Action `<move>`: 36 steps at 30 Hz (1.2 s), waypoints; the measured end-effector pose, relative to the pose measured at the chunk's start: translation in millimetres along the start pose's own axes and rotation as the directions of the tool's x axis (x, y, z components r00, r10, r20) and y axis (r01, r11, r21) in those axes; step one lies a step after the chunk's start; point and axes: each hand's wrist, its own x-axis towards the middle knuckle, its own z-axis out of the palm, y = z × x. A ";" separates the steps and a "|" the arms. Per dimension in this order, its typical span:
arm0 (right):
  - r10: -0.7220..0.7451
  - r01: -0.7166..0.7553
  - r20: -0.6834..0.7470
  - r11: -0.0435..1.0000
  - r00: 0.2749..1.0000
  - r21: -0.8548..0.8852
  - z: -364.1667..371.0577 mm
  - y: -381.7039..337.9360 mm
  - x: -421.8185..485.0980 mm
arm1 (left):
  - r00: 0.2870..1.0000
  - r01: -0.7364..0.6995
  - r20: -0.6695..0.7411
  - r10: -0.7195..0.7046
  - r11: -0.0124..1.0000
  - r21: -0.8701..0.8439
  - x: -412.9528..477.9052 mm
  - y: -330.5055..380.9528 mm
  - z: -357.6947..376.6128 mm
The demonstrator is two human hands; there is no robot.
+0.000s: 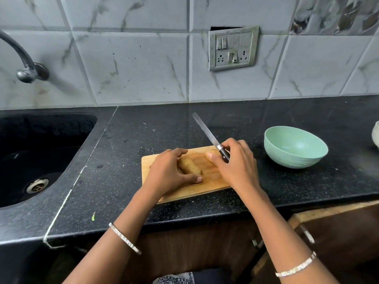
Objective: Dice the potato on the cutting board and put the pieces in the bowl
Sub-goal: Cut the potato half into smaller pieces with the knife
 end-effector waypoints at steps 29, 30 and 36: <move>-0.145 0.164 0.382 0.986 0.913 -0.018 -20.0 -6.1 -57.2 | 0.997 0.046 -0.055 -0.061 0.971 -0.236 -5.3 -2.1 7.0; -0.150 0.166 0.386 0.986 0.910 -0.007 -20.4 -6.4 -57.2 | 0.997 0.045 -0.051 -0.059 0.969 -0.243 -4.5 -3.2 7.0; -0.149 0.160 0.375 0.987 0.915 0.004 -7.2 -12.9 -45.1 | 0.998 0.026 -0.041 -0.041 0.950 -0.312 -2.1 -8.4 9.1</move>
